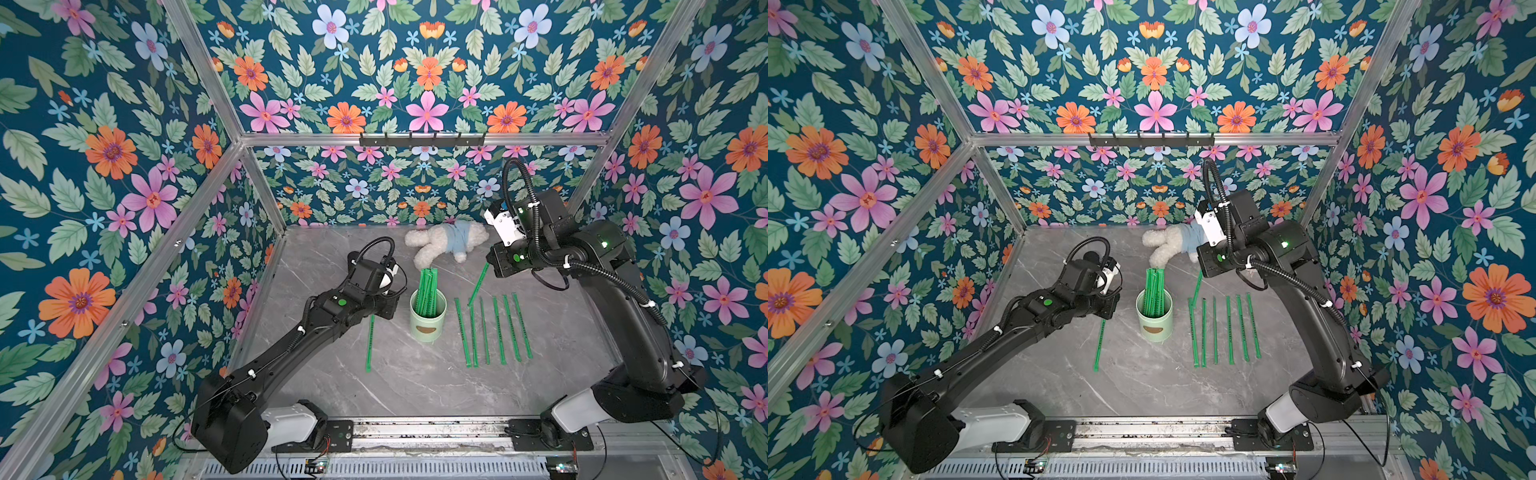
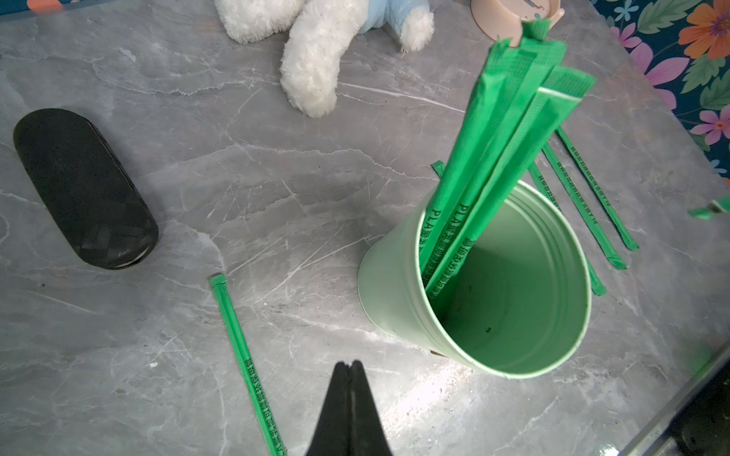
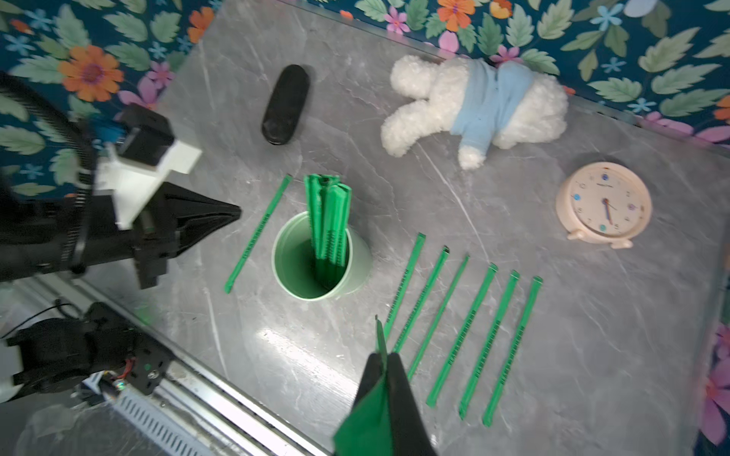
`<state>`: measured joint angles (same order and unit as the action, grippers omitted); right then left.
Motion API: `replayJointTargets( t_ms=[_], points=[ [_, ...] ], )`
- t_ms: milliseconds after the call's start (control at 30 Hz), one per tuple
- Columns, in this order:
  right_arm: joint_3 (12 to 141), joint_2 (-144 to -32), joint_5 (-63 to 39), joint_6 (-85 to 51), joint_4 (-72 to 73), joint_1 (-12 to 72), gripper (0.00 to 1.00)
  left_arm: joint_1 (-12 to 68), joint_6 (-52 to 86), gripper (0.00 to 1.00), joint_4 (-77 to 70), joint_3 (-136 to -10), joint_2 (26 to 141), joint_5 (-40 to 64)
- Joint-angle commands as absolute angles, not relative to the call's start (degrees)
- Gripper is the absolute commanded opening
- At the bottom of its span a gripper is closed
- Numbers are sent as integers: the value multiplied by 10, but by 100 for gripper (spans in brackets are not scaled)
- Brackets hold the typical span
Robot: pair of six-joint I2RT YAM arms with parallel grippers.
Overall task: Take the straws out of the storage container
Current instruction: Place the straw at the center of the board.
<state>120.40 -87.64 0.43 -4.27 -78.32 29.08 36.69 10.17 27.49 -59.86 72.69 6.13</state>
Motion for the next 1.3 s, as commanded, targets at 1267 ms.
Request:
replayJointTargets(
  t_ms=[1267],
  points=[
    [1126,-1244,146,-95,-921,38,5,368,100,0,280,-605,734,54]
  ],
)
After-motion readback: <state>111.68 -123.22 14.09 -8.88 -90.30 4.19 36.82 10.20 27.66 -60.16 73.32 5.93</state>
